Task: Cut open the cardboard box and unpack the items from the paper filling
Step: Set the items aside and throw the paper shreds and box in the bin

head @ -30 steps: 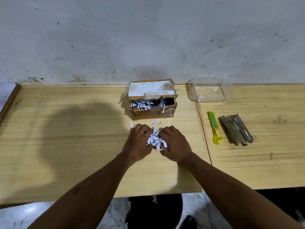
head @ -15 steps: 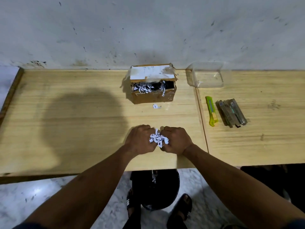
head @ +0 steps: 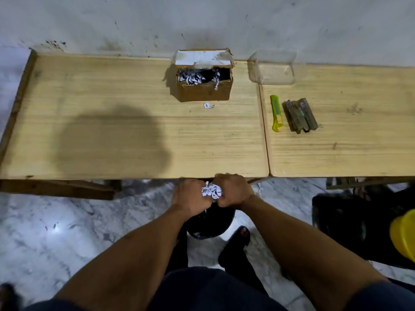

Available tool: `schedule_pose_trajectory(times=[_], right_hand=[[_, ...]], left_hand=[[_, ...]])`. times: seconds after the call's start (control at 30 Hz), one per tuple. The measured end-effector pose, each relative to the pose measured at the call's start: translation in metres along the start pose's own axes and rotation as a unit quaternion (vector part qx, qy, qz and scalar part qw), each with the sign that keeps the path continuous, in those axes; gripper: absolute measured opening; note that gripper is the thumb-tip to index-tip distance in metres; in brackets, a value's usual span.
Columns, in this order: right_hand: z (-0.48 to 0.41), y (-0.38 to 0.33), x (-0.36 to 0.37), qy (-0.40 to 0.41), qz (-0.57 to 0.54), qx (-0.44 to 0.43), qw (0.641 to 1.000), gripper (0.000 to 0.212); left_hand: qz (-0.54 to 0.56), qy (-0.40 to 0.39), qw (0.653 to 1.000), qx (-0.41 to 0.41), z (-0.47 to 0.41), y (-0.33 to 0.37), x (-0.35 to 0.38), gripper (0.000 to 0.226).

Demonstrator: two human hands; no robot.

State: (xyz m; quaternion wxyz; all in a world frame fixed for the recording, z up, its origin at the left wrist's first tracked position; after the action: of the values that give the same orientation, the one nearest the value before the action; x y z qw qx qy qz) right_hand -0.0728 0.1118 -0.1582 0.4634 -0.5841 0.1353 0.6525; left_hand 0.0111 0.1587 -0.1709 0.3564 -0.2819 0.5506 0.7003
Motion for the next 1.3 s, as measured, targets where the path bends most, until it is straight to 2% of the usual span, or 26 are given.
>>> schedule_pose_trajectory(times=[0.13,0.23,0.37,0.47,0.53,0.6,0.73,0.83,1.1,1.23,1.3], right_hand=[[0.021,0.012,0.033,-0.067,-0.03,0.072,0.995,0.031],[0.027,0.034,0.069,-0.134,-0.032,0.164,0.977,0.033],[0.025,0.063,0.113,-0.169,-0.053,0.256,0.95,0.037],[0.017,0.078,0.139,-0.174,-0.076,0.302,0.934,0.048],[0.012,0.086,0.156,-0.201,-0.078,0.33,0.919,0.052],[0.009,0.096,0.174,-0.223,-0.102,0.368,0.897,0.06],[0.007,0.113,0.195,-0.239,-0.193,0.42,0.854,0.076],[0.008,0.123,0.204,-0.25,-0.221,0.442,0.833,0.082],[0.014,0.113,0.202,-0.282,-0.192,0.421,0.84,0.055],[0.016,0.107,0.196,-0.296,-0.175,0.416,0.842,0.059],[0.016,0.112,0.206,-0.302,-0.163,0.412,0.844,0.071]], left_hand=[[0.079,-0.027,0.99,-0.113,0.028,-0.024,0.039,0.034],[0.164,-0.024,0.965,-0.205,0.038,-0.051,0.074,0.048],[0.218,-0.003,0.947,-0.237,0.031,-0.069,0.11,0.04],[0.246,0.011,0.933,-0.262,0.024,-0.081,0.134,0.051],[0.261,0.005,0.92,-0.293,0.02,-0.09,0.148,0.05],[0.292,-0.008,0.897,-0.331,0.017,-0.1,0.164,0.049],[0.354,-0.02,0.851,-0.386,0.011,-0.114,0.186,0.07],[0.349,-0.045,0.856,-0.379,0.01,-0.115,0.186,0.067],[0.309,-0.089,0.877,-0.358,0.017,-0.12,0.176,0.049],[0.289,-0.1,0.888,-0.344,0.011,-0.112,0.159,0.043],[0.287,-0.101,0.893,-0.333,0.008,-0.105,0.149,0.042]])
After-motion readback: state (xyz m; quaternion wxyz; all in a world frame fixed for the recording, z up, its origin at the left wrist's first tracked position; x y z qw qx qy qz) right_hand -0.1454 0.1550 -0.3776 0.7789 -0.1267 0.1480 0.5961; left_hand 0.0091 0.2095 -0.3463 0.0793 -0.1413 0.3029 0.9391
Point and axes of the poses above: each hand's wrist, its own z-axis away from the middle knuckle, its own x-axis out of the palm, y = z × x, the point moved 10 cm from there along -z, towards the middle knuckle, and after that the axes turned 14 degrees about x, right-handed, at the moved point
